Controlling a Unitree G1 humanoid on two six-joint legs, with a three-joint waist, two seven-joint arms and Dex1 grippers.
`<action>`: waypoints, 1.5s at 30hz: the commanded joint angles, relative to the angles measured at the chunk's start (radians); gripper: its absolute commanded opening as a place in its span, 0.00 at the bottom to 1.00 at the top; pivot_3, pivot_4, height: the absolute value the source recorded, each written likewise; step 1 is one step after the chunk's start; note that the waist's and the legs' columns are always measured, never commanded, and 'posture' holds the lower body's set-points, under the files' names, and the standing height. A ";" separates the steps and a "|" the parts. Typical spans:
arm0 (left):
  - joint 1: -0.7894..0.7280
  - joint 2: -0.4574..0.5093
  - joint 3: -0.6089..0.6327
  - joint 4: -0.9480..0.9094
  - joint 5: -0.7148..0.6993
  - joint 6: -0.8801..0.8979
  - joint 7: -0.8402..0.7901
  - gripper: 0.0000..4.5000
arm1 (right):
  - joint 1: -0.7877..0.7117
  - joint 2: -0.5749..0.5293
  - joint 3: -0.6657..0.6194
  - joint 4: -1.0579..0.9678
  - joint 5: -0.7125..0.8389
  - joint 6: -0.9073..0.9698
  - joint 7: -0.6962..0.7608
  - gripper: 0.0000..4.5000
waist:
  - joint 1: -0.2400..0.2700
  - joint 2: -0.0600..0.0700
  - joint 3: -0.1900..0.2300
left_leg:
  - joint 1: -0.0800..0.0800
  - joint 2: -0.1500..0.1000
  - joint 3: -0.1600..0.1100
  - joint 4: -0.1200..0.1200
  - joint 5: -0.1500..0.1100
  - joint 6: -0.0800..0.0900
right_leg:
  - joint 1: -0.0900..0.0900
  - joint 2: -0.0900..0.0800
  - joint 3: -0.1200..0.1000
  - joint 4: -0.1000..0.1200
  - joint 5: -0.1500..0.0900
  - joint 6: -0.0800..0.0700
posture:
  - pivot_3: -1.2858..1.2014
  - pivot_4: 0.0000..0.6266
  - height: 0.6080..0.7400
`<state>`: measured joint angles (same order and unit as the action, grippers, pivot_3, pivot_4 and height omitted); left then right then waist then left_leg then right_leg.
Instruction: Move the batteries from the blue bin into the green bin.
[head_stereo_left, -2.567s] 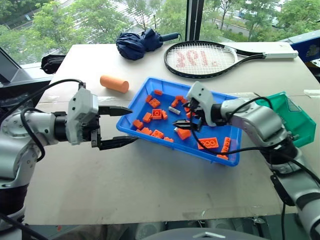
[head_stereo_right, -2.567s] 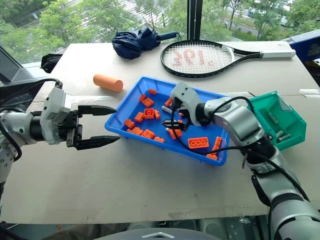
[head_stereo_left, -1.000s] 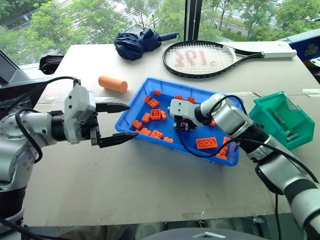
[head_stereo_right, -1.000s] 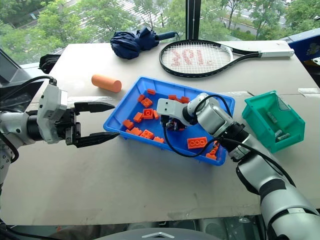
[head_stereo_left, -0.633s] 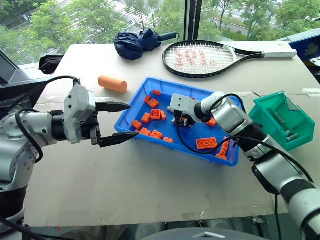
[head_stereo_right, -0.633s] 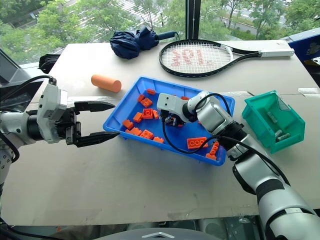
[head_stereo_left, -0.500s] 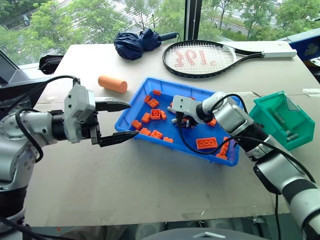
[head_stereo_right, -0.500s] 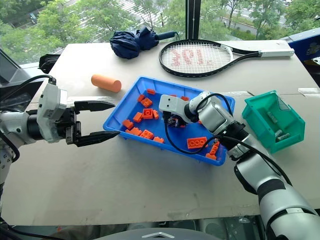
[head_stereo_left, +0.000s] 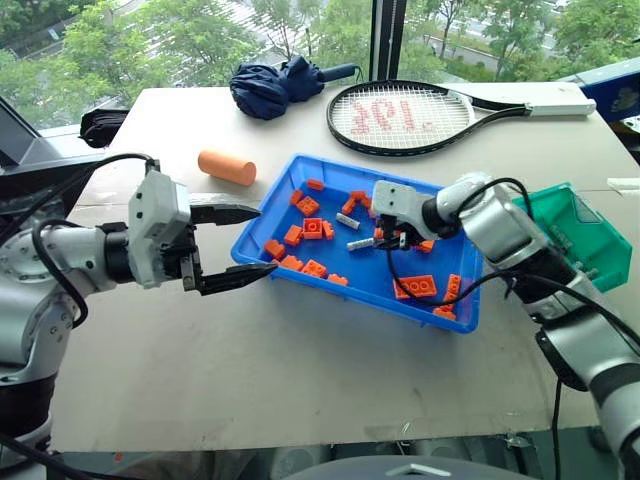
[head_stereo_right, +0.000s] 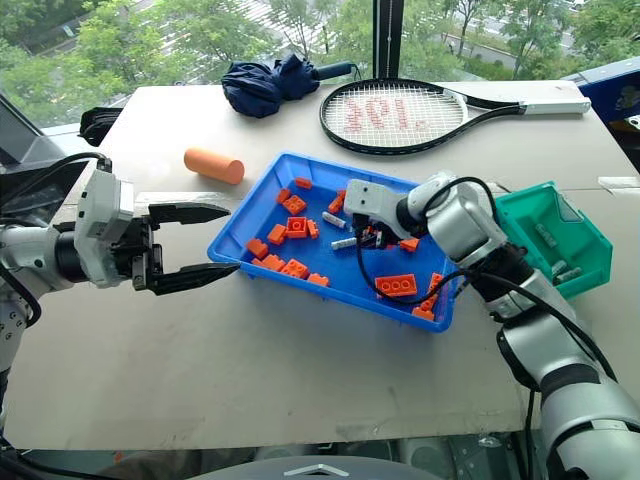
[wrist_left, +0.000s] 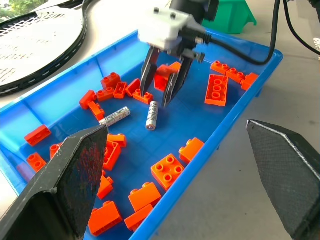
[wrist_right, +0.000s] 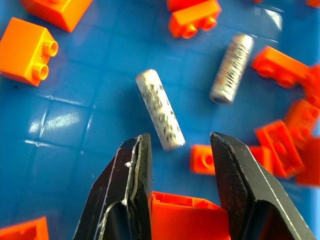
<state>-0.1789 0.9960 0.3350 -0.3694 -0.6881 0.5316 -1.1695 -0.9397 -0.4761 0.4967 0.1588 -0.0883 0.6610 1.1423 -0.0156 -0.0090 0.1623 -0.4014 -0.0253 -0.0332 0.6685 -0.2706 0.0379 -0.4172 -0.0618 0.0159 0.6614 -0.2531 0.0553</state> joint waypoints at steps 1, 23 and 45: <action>-0.003 0.001 0.019 -0.013 0.000 -0.022 0.004 1.00 | 0.026 -0.034 -0.116 -0.117 0.078 0.098 -0.001 0.26 | 0.000 0.000 0.000 | 0.000 0.000 0.000 0.000 0.000 0.000 | 0.000 0.000 0.000 0.000 0.000 0.000 | 0.52 0.24 1.00; -0.097 -0.003 -0.045 0.064 0.013 -0.051 -0.038 1.00 | 0.081 -0.085 -0.225 -0.117 0.192 0.012 -0.067 0.99 | -0.002 0.000 0.000 | 0.000 0.000 0.000 0.000 0.000 0.000 | 0.000 0.000 0.000 0.000 0.000 0.000 | 0.52 0.24 1.00; 0.037 0.022 0.051 0.050 0.039 -0.078 -0.045 1.00 | -0.059 0.148 0.018 0.316 0.052 -0.267 0.068 0.27 | -0.004 0.000 0.000 | 0.000 0.000 0.000 0.000 0.000 0.000 | -0.001 0.000 -0.001 0.001 0.000 0.000 | 0.52 0.24 1.00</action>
<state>-0.1431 1.0095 0.3499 -0.2934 -0.6493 0.4727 -1.2180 -0.9836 -0.3308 0.5359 0.4894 -0.0368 0.4008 1.1955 -0.0197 -0.0087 0.1627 -0.4014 -0.0254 -0.0332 0.6685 -0.2703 0.0375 -0.4179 -0.0616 0.0147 0.6623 -0.2531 0.0553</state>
